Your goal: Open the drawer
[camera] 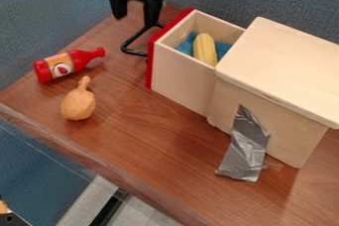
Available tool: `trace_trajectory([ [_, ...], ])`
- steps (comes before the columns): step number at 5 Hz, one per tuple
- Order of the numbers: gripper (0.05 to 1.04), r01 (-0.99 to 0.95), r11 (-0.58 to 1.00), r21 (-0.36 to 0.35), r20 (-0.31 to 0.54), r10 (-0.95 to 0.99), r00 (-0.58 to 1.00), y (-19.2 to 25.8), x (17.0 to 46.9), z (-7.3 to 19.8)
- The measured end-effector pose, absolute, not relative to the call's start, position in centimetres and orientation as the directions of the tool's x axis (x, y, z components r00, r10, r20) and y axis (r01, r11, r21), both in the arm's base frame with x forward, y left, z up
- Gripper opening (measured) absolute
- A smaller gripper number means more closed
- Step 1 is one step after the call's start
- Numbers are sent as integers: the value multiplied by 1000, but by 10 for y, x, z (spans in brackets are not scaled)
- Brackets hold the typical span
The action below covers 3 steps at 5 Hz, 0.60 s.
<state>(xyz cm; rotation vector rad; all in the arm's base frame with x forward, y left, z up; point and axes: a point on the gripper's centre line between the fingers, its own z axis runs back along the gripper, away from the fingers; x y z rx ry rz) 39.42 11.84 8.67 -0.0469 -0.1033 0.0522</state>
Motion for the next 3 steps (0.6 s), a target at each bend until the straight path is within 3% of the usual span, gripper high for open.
trace_trajectory([
  [2, 1001, -25, 999, -36, 100, 29, 995, 108, 380, 103],
  [3, 1001, 73, 997, 1, 104, -73, 992, 78, 378, 108],
])
